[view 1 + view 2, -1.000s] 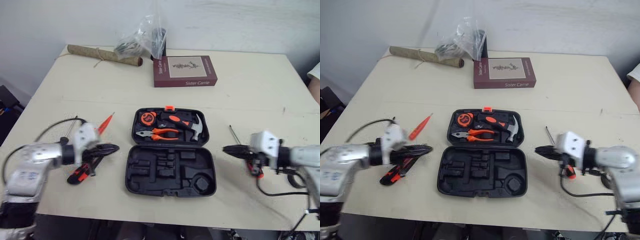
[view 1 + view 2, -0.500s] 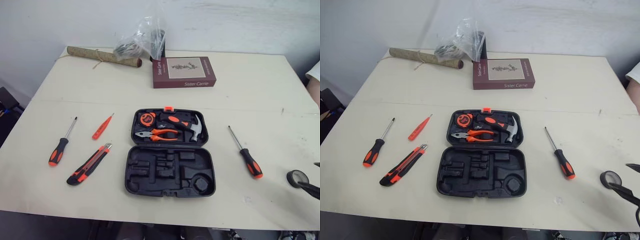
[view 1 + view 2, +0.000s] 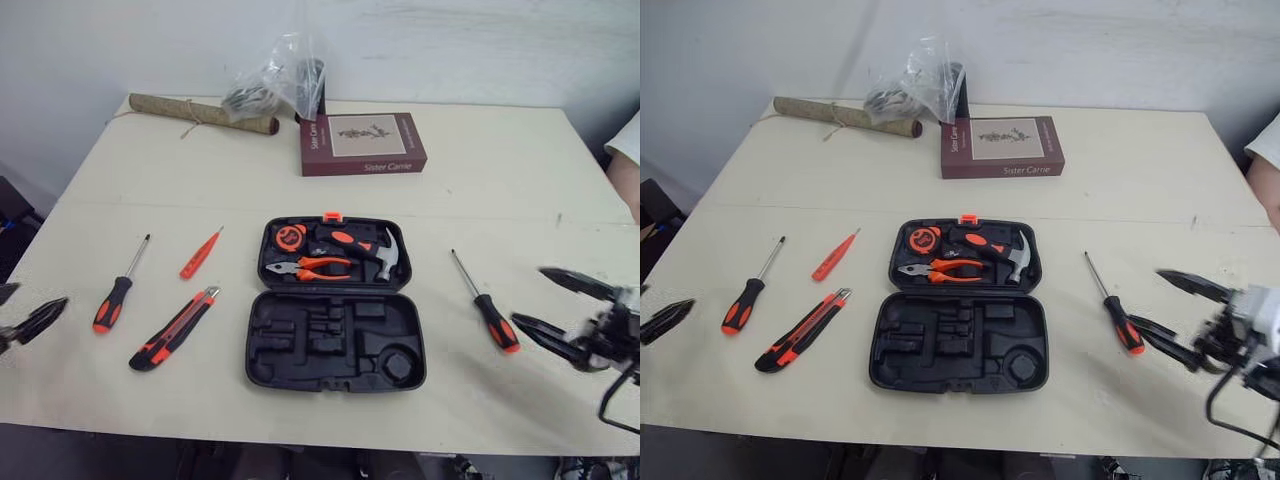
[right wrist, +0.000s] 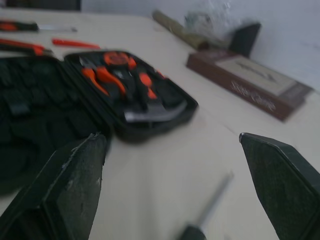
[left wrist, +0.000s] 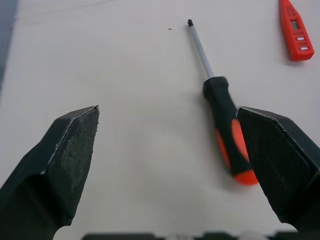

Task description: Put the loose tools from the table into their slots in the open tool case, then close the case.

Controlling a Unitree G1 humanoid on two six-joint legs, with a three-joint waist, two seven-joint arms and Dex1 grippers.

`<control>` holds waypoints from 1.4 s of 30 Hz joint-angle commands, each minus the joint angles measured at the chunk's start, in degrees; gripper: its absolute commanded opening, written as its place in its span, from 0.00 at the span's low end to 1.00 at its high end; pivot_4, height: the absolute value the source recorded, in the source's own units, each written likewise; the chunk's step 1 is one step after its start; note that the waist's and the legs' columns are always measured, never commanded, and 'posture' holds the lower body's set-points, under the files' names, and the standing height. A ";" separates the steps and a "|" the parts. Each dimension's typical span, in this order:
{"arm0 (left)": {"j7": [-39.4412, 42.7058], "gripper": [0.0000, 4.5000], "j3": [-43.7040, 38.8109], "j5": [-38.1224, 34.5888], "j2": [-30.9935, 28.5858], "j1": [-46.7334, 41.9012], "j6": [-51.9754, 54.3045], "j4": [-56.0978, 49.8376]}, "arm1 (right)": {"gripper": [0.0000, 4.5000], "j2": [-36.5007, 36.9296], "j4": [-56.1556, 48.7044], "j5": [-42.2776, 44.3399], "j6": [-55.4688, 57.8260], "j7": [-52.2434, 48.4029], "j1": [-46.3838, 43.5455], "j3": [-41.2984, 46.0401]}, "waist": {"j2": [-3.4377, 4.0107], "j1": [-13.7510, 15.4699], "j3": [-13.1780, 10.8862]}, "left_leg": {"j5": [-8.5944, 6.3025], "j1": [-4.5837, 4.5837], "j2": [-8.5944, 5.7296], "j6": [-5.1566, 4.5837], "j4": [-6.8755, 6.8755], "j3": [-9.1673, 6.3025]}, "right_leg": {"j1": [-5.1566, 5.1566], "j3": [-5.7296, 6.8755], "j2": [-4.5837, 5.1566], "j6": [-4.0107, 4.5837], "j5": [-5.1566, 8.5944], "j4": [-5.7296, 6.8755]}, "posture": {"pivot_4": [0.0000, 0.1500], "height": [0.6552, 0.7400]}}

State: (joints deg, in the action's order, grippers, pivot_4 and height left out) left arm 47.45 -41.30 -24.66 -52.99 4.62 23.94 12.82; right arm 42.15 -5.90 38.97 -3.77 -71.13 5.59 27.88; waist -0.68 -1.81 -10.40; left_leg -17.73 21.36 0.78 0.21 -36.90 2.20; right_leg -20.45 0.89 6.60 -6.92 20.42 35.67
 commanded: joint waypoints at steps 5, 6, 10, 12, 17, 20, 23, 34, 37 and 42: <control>-14.90 0.99 8.73 -1.90 2.08 -6.77 27.57 -14.14 | 1.00 -5.39 -9.22 1.26 -2.26 0.78 -6.33 -7.74 | -0.03 0.23 0.00 | -0.03 0.11 0.00 -0.05 -0.15 0.03 | -0.02 0.17 -0.01 -0.06 -0.03 0.18 | 1.00 1.00; -16.88 0.99 9.10 -1.74 2.71 -7.77 29.94 -14.82 | 1.00 -5.88 -10.13 1.44 -2.35 0.54 -6.63 -8.69 | -0.03 0.26 0.00 | -0.03 0.11 0.00 -0.05 -0.16 0.03 | -0.01 0.19 -0.01 -0.06 -0.03 0.20 | 1.00 1.00; -20.20 0.99 10.88 -1.68 3.96 -9.57 35.36 -16.83 | 1.00 -7.96 -12.94 2.18 -2.31 -0.23 -6.49 -11.72 | -0.05 0.22 0.00 | 0.01 0.11 0.01 -0.01 -0.17 0.01 | -0.04 0.27 -0.06 -0.06 -0.03 0.26 | 1.00 1.00; -21.04 0.99 11.74 -1.58 4.37 -10.14 36.76 -16.98 | 1.00 -8.49 -13.72 2.06 -2.45 -1.06 -5.49 -12.97 | -0.05 0.17 0.00 | 0.01 0.09 0.01 -0.01 -0.20 0.05 | -0.04 0.25 -0.06 -0.06 -0.03 0.26 | 1.00 1.00; -22.00 0.90 15.04 -0.40 4.10 -10.87 39.10 -16.05 | 1.00 -9.24 -13.31 0.91 -3.94 -3.09 -3.52 -14.61 | -0.05 0.25 0.01 | 0.09 0.01 0.00 0.03 -0.22 0.06 | -0.01 0.23 -0.06 -0.05 -0.03 0.25 | 1.00 1.00; -21.70 0.71 16.46 0.37 3.68 -9.90 39.30 -16.46 | 1.00 -9.05 -12.95 0.95 -4.24 -3.09 -3.32 -14.36 | -0.04 0.19 0.01 | 0.09 -0.09 -0.01 0.03 -0.19 0.09 | 0.03 0.17 -0.06 -0.05 -0.02 0.27 | 1.00 1.00; -20.65 0.44 17.61 1.00 2.97 -8.64 38.47 -17.09 | 1.00 -8.82 -12.10 0.87 -4.38 -1.97 -3.30 -13.21 | -0.03 0.25 0.02 | 0.09 -0.09 -0.01 0.05 -0.16 0.09 | 0.03 0.16 -0.04 -0.04 -0.02 0.24 | 1.00 1.00; 2.19 0.18 12.96 -1.90 -0.85 -8.13 4.36 -27.80 | 1.00 -3.87 -6.90 1.78 -6.58 -5.25 0.53 -3.62 | -0.17 0.79 -0.06 | 0.09 0.09 0.04 0.12 -0.16 -0.01 | -0.03 0.27 0.01 0.04 0.01 0.05 | 1.00 1.00; 11.05 0.18 19.05 -3.77 -3.43 -11.45 0.71 -30.34 | 1.00 -1.96 -5.14 2.80 -5.41 -6.32 2.99 -0.28 | -0.10 1.14 -0.04 | 0.04 0.08 0.01 0.11 -0.15 0.04 | 0.08 0.26 0.03 0.03 0.00 -0.13 | 1.00 1.00; 20.94 0.18 38.67 2.07 -4.57 -23.18 -4.33 -33.29 | 1.00 -1.19 -0.63 2.75 -5.74 -9.46 3.44 0.54 | 0.01 1.51 -0.06 | 0.00 0.04 0.02 0.04 -0.16 0.13 | 0.14 0.26 -0.10 0.02 -0.01 -0.14 | 1.00 1.00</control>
State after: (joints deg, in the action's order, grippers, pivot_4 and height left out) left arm 65.03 -8.69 -25.59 -57.10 -15.31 21.86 -18.63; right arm 40.32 -6.90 40.97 -8.73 -78.81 8.77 27.45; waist -0.67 -0.30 -10.47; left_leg -17.73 21.40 0.80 0.24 -37.06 2.35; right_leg -20.31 1.15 6.46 -6.91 20.41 35.54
